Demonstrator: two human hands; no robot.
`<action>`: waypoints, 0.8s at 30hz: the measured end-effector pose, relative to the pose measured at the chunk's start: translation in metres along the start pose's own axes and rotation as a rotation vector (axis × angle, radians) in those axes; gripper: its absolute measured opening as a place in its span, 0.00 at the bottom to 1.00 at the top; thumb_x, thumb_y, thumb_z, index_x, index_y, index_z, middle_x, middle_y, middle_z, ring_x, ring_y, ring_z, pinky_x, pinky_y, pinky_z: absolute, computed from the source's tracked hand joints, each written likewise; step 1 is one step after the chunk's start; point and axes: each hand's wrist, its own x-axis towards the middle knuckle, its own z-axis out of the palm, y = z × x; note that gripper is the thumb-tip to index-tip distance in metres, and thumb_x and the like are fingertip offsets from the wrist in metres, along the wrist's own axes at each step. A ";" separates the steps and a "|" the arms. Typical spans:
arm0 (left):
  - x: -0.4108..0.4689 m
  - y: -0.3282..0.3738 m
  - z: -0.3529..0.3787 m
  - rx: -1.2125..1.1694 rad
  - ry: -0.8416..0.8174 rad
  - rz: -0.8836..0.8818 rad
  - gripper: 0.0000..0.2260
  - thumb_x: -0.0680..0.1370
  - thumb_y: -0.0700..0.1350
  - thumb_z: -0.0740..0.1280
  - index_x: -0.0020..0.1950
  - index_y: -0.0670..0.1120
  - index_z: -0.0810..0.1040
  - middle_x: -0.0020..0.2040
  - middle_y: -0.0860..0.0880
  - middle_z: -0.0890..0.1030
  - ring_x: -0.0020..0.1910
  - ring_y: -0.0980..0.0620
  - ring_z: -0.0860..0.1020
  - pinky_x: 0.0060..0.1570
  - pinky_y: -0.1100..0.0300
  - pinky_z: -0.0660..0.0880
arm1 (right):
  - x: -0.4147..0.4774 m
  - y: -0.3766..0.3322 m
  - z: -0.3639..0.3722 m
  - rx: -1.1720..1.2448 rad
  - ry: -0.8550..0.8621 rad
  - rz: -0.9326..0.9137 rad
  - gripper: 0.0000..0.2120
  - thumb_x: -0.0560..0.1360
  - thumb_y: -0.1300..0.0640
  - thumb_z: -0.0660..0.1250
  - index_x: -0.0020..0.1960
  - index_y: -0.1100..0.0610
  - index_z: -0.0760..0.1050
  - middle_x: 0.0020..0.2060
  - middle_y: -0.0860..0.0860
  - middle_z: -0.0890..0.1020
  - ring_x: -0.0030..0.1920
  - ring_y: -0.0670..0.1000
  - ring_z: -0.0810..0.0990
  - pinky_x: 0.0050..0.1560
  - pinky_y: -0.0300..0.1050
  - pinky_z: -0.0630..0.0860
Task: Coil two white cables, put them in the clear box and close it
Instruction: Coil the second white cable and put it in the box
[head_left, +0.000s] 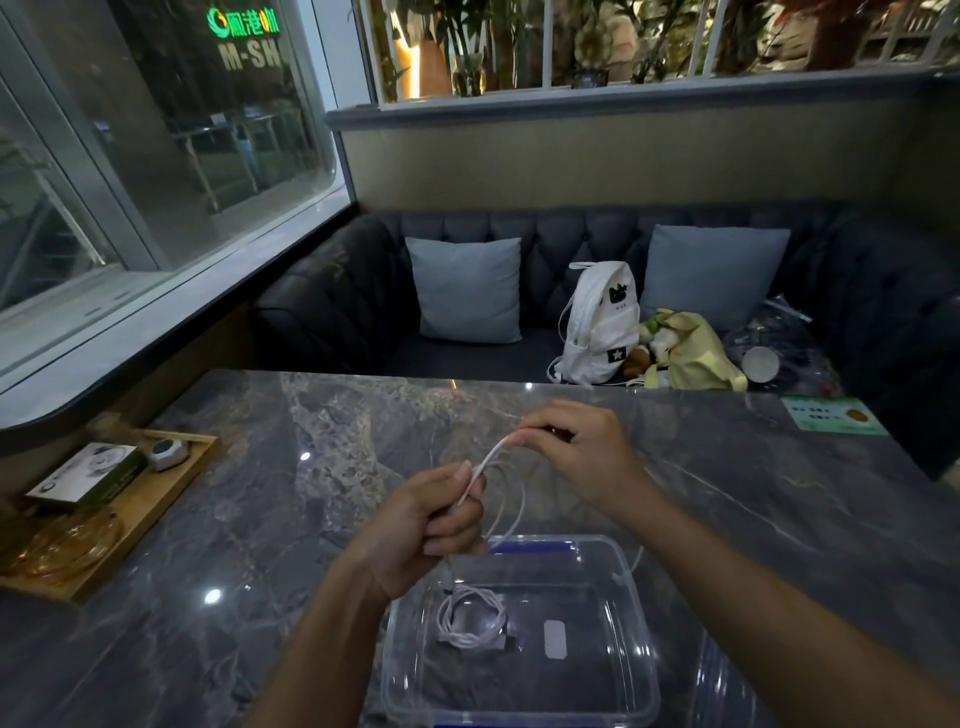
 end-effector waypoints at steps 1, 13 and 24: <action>0.001 -0.001 0.000 -0.016 -0.009 0.017 0.10 0.76 0.48 0.61 0.40 0.42 0.71 0.19 0.55 0.64 0.16 0.60 0.61 0.33 0.59 0.77 | 0.000 0.001 0.001 0.035 0.004 0.022 0.04 0.67 0.58 0.73 0.40 0.59 0.83 0.34 0.53 0.84 0.35 0.47 0.79 0.39 0.38 0.75; 0.008 -0.012 0.001 -0.280 -0.035 0.122 0.09 0.74 0.47 0.67 0.42 0.42 0.73 0.22 0.54 0.68 0.18 0.59 0.57 0.17 0.69 0.63 | -0.011 0.018 0.015 0.281 -0.428 0.308 0.03 0.73 0.60 0.69 0.45 0.59 0.76 0.30 0.45 0.75 0.27 0.37 0.72 0.29 0.30 0.68; 0.009 -0.022 0.004 -0.385 0.172 0.084 0.17 0.77 0.50 0.56 0.33 0.45 0.75 0.22 0.54 0.53 0.18 0.57 0.50 0.17 0.69 0.52 | -0.026 0.014 0.034 -0.133 -0.549 0.283 0.11 0.80 0.54 0.53 0.42 0.56 0.65 0.30 0.48 0.68 0.35 0.51 0.69 0.39 0.48 0.66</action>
